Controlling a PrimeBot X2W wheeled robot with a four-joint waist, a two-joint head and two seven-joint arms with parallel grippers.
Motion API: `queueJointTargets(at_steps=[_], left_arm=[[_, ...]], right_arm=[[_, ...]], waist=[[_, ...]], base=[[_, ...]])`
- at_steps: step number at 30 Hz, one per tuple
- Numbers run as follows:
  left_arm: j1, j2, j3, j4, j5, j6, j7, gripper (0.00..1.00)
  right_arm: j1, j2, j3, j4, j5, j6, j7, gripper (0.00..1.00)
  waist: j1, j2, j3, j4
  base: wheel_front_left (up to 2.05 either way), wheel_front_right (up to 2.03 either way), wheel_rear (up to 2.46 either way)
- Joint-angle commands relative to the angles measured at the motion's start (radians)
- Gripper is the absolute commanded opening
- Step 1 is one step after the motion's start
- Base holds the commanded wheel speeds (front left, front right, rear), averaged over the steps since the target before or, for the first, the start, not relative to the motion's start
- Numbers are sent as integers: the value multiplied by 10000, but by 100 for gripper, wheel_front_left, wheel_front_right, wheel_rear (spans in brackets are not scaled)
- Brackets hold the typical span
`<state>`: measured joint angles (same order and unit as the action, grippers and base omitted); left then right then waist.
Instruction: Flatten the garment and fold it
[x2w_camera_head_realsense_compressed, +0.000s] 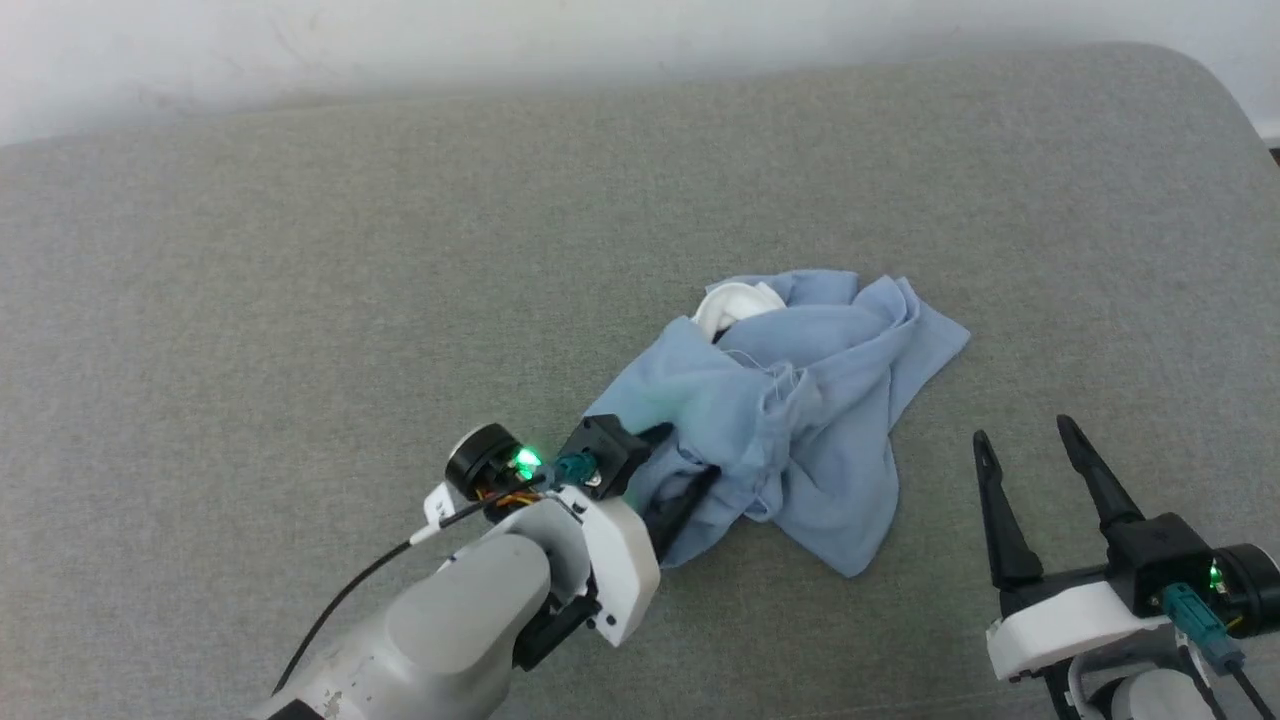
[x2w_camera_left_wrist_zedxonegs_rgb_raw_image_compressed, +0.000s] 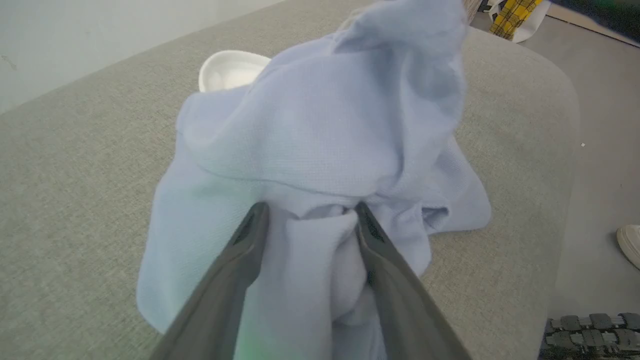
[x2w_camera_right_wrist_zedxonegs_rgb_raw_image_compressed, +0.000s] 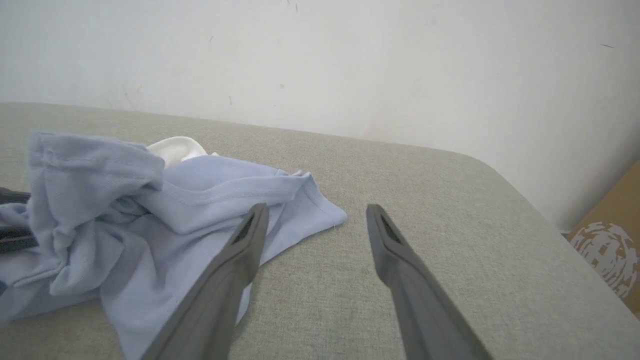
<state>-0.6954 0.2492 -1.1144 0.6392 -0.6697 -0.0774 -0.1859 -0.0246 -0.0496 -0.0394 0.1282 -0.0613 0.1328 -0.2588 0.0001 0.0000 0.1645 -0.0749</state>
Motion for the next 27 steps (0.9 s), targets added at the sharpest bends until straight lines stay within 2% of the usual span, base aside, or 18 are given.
queueJointTargets(at_steps=[1, 8, 11, 13, 21, 25, 27], left_arm=[[-19, -79, 25, 143, 52, -19, -129, 100], [106, -113, 635, 258, 126, 310, -705, 100], [327, 142, 1319, -370, 159, 596, -748, 100], [610, 503, 1744, -954, 401, 800, -753, 100], [3020, 1668, 4477, -4026, 1544, 2263, -757, 100], [4702, 1707, 5700, -5429, 2385, 2992, -757, 100], [5461, 1774, 6030, -5928, 3191, 3355, -757, 100]], right_arm=[[20, -6, -70, 60, -28, -21, -30, 100], [121, -6, -171, 477, -152, -21, -29, 100], [183, -6, -178, 564, -144, -21, -20, 100], [268, -6, -186, 562, -156, -21, 7, 100], [689, -6, -66, 433, -44, -21, 222, 100], [866, -6, -10, 313, 78, -21, 320, 100], [940, -6, 62, 271, 141, -21, 365, 100]], waist=[[-1, 0, 105, -41], [-1, 0, -357, 545], [-1, 0, -768, 833], [-1, 0, -1002, 1011], [-1, 0, -1591, 1450], [-1, 0, -1716, 1528], [-1, 0, -1753, 1551]], base=[[0, 0, 0], [0, 0, 0], [0, 0, 0], [0, 0, 0], [0, 0, 0], [0, 0, 0], [0, 0, 0]])
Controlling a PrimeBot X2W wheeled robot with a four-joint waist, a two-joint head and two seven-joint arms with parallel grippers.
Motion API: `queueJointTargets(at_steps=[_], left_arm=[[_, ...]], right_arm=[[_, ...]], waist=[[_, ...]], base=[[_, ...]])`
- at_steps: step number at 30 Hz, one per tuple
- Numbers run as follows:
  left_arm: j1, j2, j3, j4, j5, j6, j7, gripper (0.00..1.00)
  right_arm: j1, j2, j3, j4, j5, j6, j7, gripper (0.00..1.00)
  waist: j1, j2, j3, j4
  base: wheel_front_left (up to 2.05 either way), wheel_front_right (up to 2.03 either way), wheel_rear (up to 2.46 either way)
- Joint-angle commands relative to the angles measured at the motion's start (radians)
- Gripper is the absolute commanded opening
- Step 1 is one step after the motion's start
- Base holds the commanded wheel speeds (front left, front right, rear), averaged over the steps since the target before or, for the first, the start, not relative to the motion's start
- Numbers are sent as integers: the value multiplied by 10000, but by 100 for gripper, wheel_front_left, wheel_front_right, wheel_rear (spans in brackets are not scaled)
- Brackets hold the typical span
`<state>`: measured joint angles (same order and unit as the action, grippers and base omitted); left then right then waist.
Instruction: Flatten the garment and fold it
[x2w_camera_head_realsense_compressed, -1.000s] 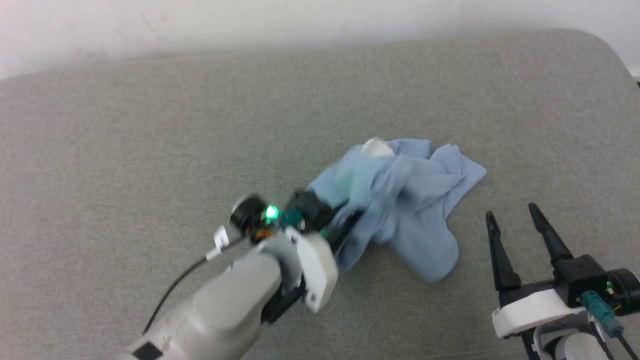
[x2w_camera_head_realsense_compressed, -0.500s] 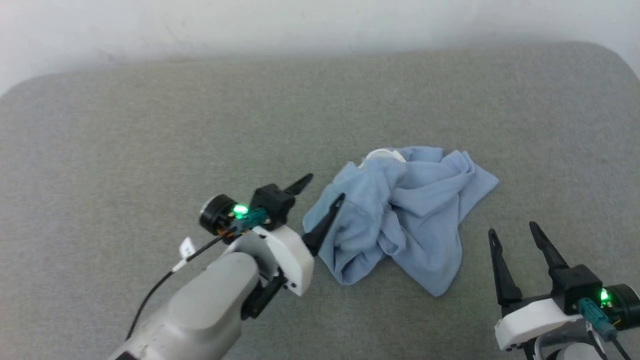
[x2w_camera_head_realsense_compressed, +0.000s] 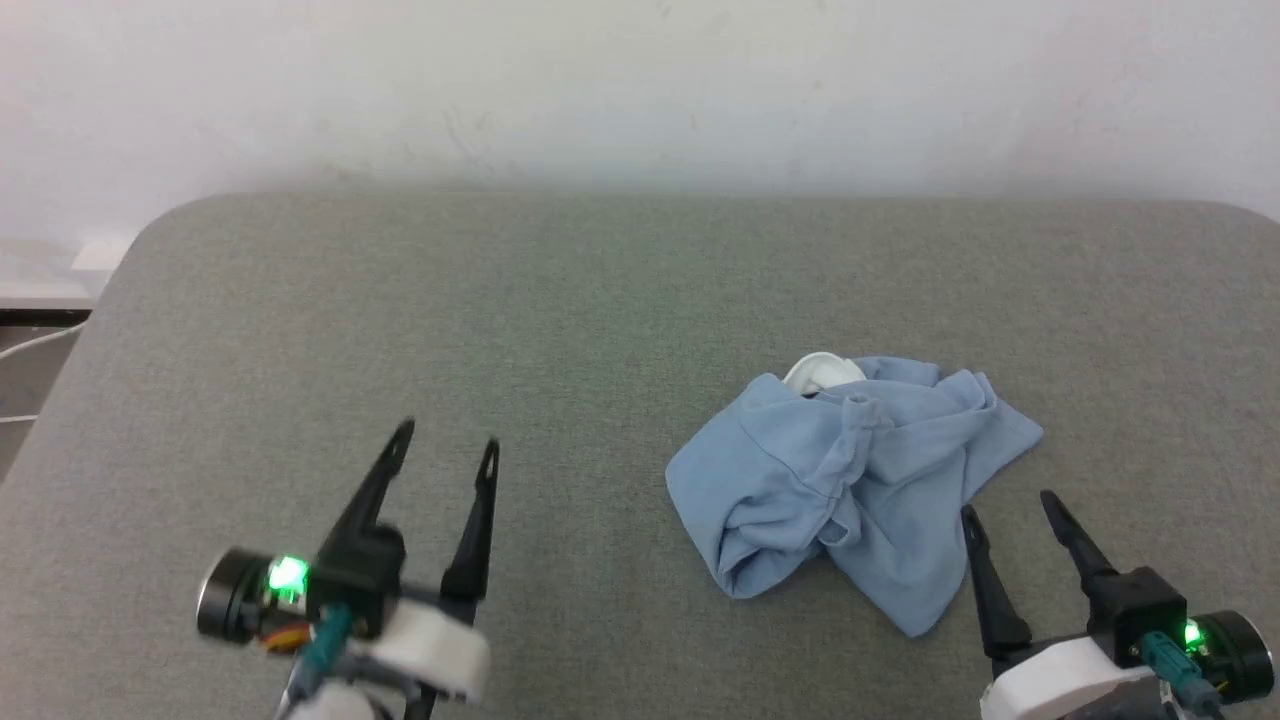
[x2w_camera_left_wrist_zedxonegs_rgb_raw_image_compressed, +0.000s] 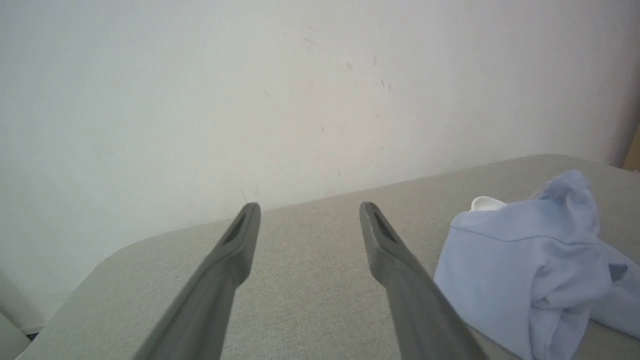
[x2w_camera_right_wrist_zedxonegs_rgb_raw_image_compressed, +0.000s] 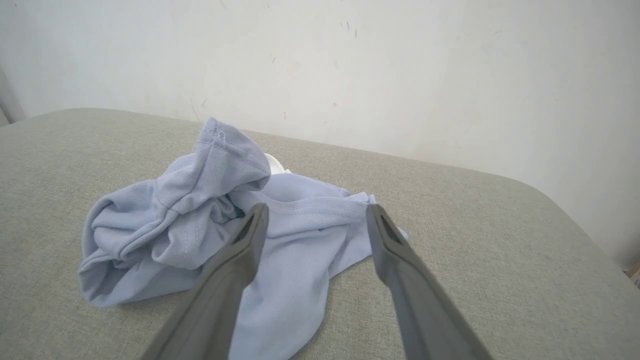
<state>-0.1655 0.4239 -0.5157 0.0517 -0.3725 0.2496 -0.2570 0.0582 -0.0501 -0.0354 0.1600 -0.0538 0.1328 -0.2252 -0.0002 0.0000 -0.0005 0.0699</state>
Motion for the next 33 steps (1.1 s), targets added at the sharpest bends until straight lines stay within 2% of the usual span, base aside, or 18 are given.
queueJointTargets(at_steps=[1, 3, 6, 11, 16, 20, 24, 27, 28, 29, 33], left_arm=[[483, 53, 128, -241, 655, 280, -46, 100], [1063, -213, 424, -665, 1057, 637, -46, 100], [1582, -536, 735, -1022, 1443, 731, -46, 100], [1700, -954, 956, -1063, 1766, 215, -47, 100], [1613, -1341, 1158, -911, 1946, -268, -47, 100], [1546, -1691, 1280, -725, 2054, -646, -47, 100], [1432, -2011, 1425, -587, 2203, -971, -47, 100], [1366, -2144, 1529, -518, 2262, -1127, -47, 100], [1328, -2200, 1599, -477, 2283, -1212, -47, 100], [1300, -2258, 1665, -441, 2312, -1286, -47, 100], [1291, -2464, 1854, -329, 2458, -1542, -47, 100]], right_arm=[[134, -1, 52, -78, 94, -21, 59, 100], [161, -1, 53, -144, 166, -21, 161, 100], [148, -1, 254, -287, 476, -21, 531, 100], [-274, -78, 919, -586, 949, -21, 2084, 100], [-1207, -691, 1538, -692, 2039, -21, 4385, 100], [-1956, -1027, 1589, -433, 2758, -21, 5914, 100], [-2518, -1177, 1517, -34, 3158, -21, 6813, 100], [-2713, -1262, 1514, 124, 3251, -21, 6903, 100], [-2794, -1318, 1547, 193, 3260, -21, 6890, 43], [-2877, -1389, 1613, 218, 3233, -21, 6770, 0], [-3136, -1491, 2013, 145, 3192, -21, 6065, 0]], waist=[[2, 0, -91, 116], [2, 0, -65, 184], [2, 0, 5, 383], [2, 0, 187, 776], [2, 0, 437, 1161], [2, 0, 702, 1487], [2, 0, 1001, 1821], [2, 0, 1095, 1979], [2, 0, 1138, 2052], [2, 0, 1158, 2118], [2, 0, 1100, 2333]], base=[[0, 0, 0], [0, 0, 0], [0, 0, 0], [0, 0, 0], [0, 0, 0], [0, 0, 0], [0, 0, 0], [0, 0, 0], [0, 0, 0], [0, 0, 0], [0, 0, 0]])
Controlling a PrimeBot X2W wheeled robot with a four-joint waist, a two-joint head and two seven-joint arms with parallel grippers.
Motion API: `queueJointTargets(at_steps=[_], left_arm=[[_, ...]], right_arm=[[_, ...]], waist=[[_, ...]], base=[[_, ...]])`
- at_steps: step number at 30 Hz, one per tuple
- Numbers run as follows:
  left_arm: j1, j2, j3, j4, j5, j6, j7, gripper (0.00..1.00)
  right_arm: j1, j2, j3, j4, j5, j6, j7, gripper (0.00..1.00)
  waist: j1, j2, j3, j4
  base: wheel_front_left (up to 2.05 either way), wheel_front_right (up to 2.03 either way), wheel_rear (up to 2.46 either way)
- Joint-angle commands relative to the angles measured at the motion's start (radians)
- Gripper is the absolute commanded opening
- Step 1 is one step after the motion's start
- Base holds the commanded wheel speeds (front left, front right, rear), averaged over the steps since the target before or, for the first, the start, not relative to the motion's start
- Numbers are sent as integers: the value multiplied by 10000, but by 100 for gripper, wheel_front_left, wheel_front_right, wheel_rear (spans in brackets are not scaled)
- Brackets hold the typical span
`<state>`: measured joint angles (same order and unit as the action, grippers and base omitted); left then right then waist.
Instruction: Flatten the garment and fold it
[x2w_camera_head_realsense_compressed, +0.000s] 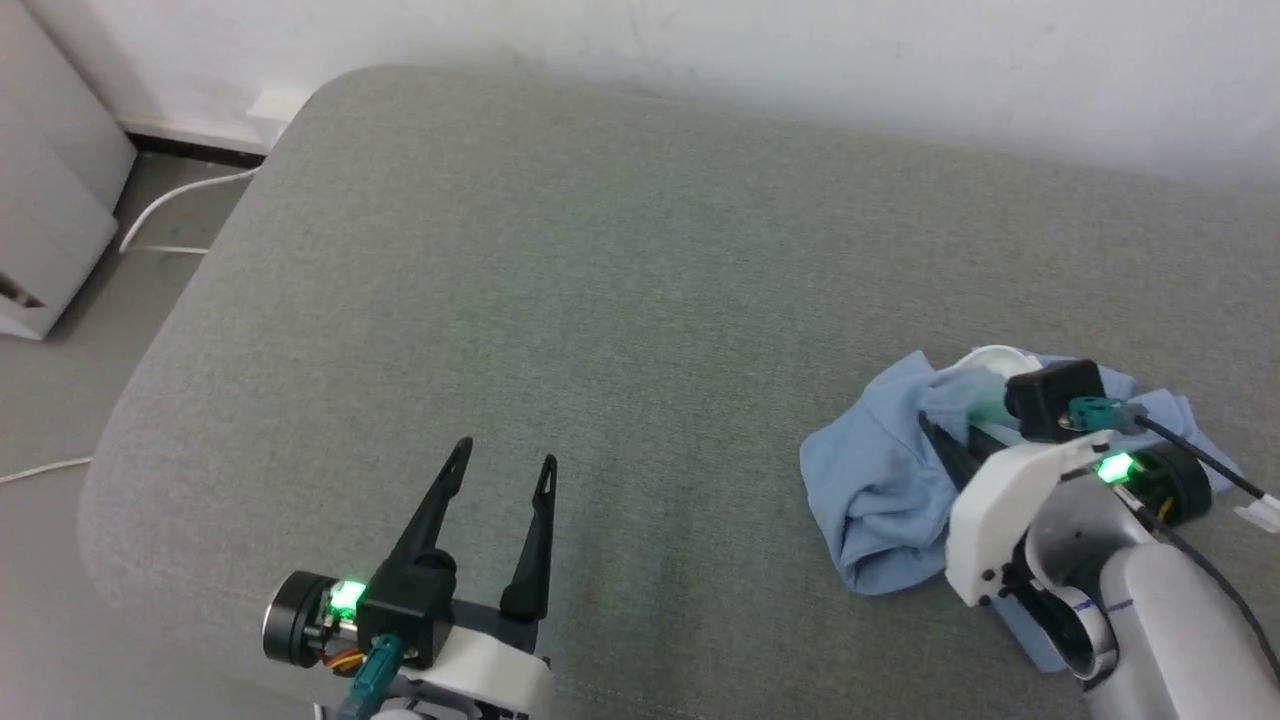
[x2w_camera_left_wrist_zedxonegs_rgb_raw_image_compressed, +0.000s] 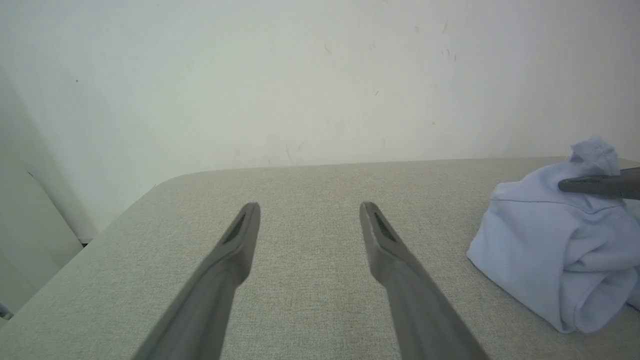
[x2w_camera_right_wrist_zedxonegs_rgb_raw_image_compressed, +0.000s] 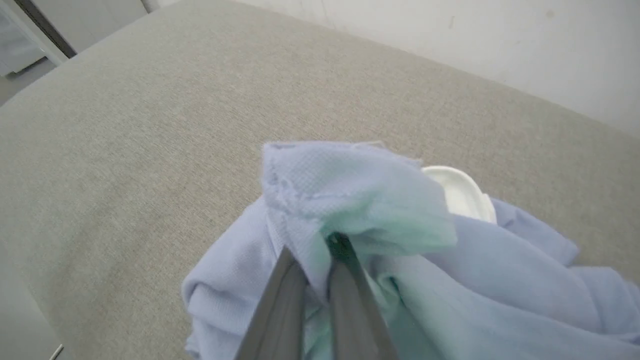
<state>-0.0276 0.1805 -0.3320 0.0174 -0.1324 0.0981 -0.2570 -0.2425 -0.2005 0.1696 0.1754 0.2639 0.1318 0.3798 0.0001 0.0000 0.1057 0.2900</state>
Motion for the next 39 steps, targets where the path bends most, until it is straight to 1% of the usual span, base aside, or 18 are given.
queueJointTargets(at_steps=[1, 3, 6, 10, 11, 12, 13, 15, 17, 19, 22, 24, 27, 30, 32, 35, 37, 39], left_arm=[[-79, -80, 70, 28, 87, -75, -47, 100], [-51, -168, 159, 55, 147, -177, -47, 100], [26, -292, 292, 79, 216, -310, -47, 100], [128, -421, 414, 139, 322, -477, -47, 100], [150, -455, 444, 148, 343, -509, -47, 100], [172, -486, 473, 157, 366, -538, -47, 100], [190, -519, 497, 170, 385, -569, -47, 100], [228, -573, 549, 195, 421, -628, -47, 100], [286, -605, 627, 210, 453, -670, -47, 100], [378, -613, 757, 213, 458, -698, -47, 100], [523, -618, 943, 186, 461, -754, -47, 100], [590, -627, 1042, 169, 463, -818, -47, 100], [631, -655, 1162, 120, 476, -916, -47, 100], [621, -686, 1265, 91, 465, -1033, -47, 100], [566, -704, 1298, 143, 433, -1157, -47, 100], [420, -651, 1213, 495, 423, -1431, -47, 100], [279, -531, 1062, 918, 455, -1623, -39, 100], [62, -358, 838, 1375, 504, -1808, 221, 100]], right_arm=[[-219, -5, 133, -83, -27, -11, -189, 0], [-449, 23, 492, -180, -135, -11, -591, 0], [-916, 215, 1396, -105, -296, -11, -972, 0], [-1651, 550, 2930, 646, -501, -11, -1277, 0], [-1810, 615, 3341, 944, -462, -11, -1304, 9], [-1945, 641, 3740, 1275, -414, -11, -1274, 51], [-2082, 615, 4189, 1591, -371, -11, -1213, 100], [-2322, 508, 4915, 2084, -199, -11, -1194, 100], [-2504, 371, 5327, 2401, 2, -11, -1280, 100], [-2602, 206, 5503, 2605, 224, -11, -1319, 100], [-2719, -220, 5585, 2692, 279, -11, -1278, 100], [-2693, -482, 5369, 2556, 376, -11, -1300, 100], [-2513, -893, 4522, 2045, 348, -11, -1700, 100], [-2033, -1144, 3172, 1410, -6, -11, -2248, 100], [-1519, -1121, 2181, 916, -284, -11, -2594, 100], [-560, -786, 673, 147, -675, -11, -3108, 100], [142, -423, -254, -335, -965, -11, -3418, 100], [794, 10, -1041, -761, -1218, -11, -3655, 100]], waist=[[-1, 0, 5, 176], [-1, 0, -81, 254], [-1, 0, -189, 318], [-1, 0, -288, 363], [-1, 0, -307, 371], [-1, 0, -319, 375], [-1, 0, -332, 386], [-1, 0, -372, 387], [-1, 0, -431, 329], [-1, 0, -528, 203], [-1, 0, -688, -68], [-1, 0, -810, -277], [-1, 0, -961, -605], [-1, 0, -1019, -977], [-1, 0, -979, -1239], [-1, 0, -876, -1624], [-1, 0, -792, -1872], [-1, 0, -689, -2121]], base=[[0, 0, 0], [0, 0, 0], [0, 0, 0], [0, 0, 0], [0, 0, 0], [0, 0, 0], [0, 0, 0], [0, 0, 0], [0, 0, 0], [0, 0, 0], [0, 0, 0], [0, 0, 0], [0, 0, 0], [0, 0, 0], [0, 0, 0], [0, 0, 0], [0, 0, 0], [0, 0, 0]])
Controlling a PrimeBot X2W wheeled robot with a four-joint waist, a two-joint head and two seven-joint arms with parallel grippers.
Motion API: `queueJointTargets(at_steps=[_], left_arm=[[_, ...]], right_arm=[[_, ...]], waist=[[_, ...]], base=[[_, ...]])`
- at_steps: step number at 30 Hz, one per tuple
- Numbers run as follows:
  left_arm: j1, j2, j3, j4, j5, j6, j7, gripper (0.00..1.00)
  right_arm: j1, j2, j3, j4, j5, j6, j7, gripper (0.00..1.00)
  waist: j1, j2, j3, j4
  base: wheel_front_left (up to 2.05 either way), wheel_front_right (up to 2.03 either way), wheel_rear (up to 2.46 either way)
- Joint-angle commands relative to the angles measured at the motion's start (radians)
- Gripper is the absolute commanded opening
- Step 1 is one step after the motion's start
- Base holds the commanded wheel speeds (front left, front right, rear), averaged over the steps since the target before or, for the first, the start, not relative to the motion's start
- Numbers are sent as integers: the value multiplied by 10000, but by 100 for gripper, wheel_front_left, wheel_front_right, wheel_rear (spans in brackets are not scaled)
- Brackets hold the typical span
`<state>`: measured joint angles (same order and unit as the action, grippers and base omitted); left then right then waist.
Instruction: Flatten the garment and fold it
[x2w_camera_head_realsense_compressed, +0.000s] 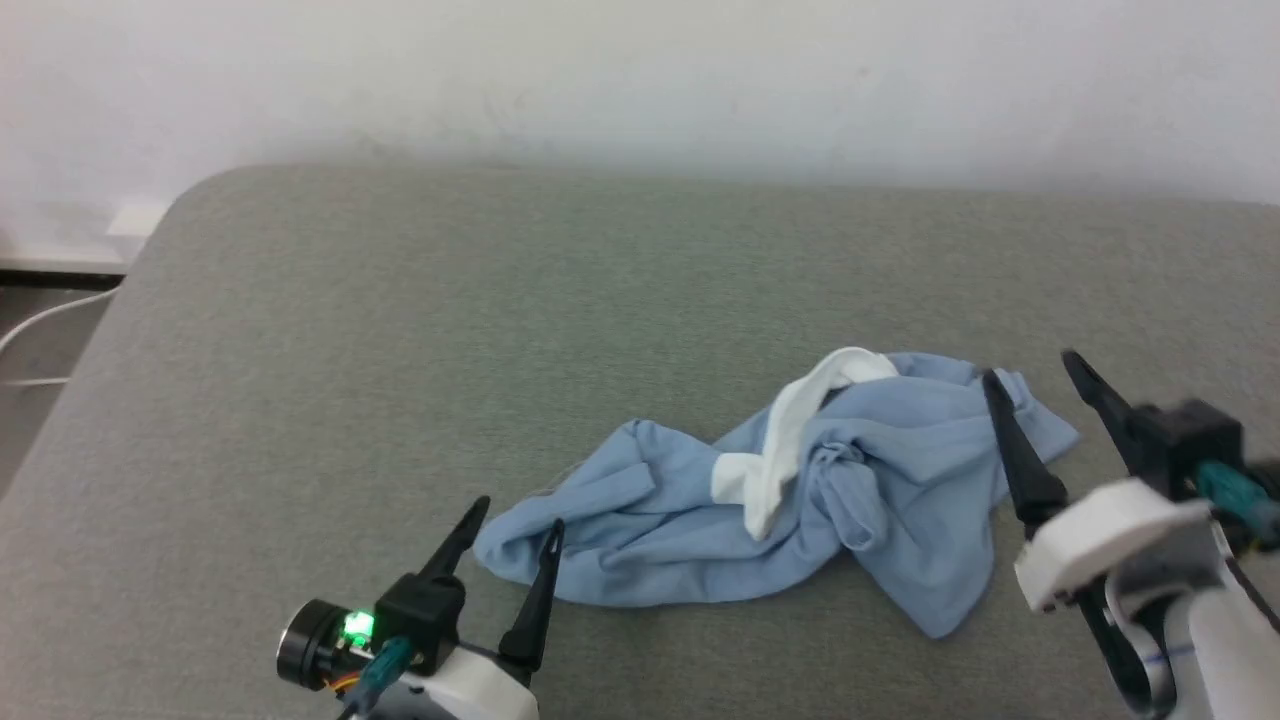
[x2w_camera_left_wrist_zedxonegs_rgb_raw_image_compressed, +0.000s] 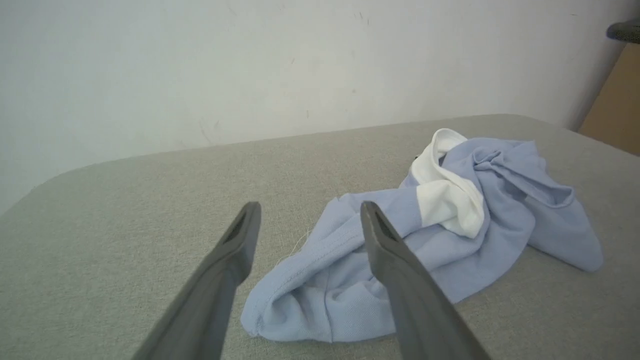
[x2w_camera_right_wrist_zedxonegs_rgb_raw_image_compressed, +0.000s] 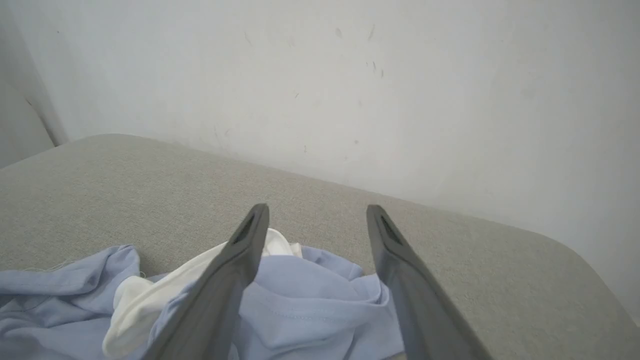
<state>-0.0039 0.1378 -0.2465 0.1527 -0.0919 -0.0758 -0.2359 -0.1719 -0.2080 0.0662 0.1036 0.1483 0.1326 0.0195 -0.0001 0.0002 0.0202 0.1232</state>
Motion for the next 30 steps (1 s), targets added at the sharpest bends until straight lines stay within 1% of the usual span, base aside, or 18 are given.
queueJointTargets(at_steps=[1, 4, 7, 14, 17, 20, 21, 22, 23, 26, 30], left_arm=[[-310, 159, -109, 220, 113, -139, 225, 100], [-820, 488, -418, 647, 152, -328, 883, 100], [-1419, 880, -737, 979, 175, -444, 1663, 100], [-2814, 1667, -1763, 2069, -240, -541, 3709, 100], [-3282, 1961, -2055, 2547, -417, -544, 4152, 100], [-3612, 2151, -2294, 2985, -551, -545, 4228, 100], [-3688, 2155, -2347, 3066, -713, -546, 4140, 89], [-3775, 2134, -2347, 3069, -899, -546, 3954, 33], [-3862, 2100, -2245, 3034, -1101, -546, 3709, 0], [-4152, 2021, -1678, 2815, -1604, -459, 2733, 0], [-4389, 1875, -523, 2361, -2413, 46, 1483, 0]], right_arm=[[382, 309, -332, -240, -179, -19, -137, 100], [1105, 903, -1035, -738, -438, -19, -218, 100], [1593, 1207, -1378, -1110, -576, -19, -189, 100], [1825, 1437, -1671, -1412, -813, -19, -110, 100], [1739, 1491, -1801, -1335, -868, -19, -155, 100], [1684, 1530, -1825, -1225, -891, -19, -241, 100], [1676, 1538, -1833, -1175, -896, -19, -271, 100], [1672, 1545, -1847, -1122, -907, -19, -300, 100], [1672, 1551, -1870, -1070, -919, -19, -322, 100], [1692, 1562, -1954, -894, -981, -19, -325, 100], [1731, 1569, -1967, -679, -1082, -19, -251, 100]], waist=[[1, -2, 226, -577], [1, -2, 438, -953], [1, -2, 699, -1297], [1, -2, 1455, -1949], [1, -2, 1715, -2110], [1, -2, 1915, -2186], [1, -2, 1953, -2191], [1, -2, 1977, -2182], [1, -2, 1996, -2161], [1, -2, 1960, -2010], [1, -2, 1734, -1734]], base=[[0, 0, 0], [0, 0, 0], [0, 0, 0], [0, 0, 0], [0, 0, 0], [0, 0, 0], [0, 0, 0], [0, 0, 0], [0, 0, 0], [0, 0, 0], [0, 0, 0]])
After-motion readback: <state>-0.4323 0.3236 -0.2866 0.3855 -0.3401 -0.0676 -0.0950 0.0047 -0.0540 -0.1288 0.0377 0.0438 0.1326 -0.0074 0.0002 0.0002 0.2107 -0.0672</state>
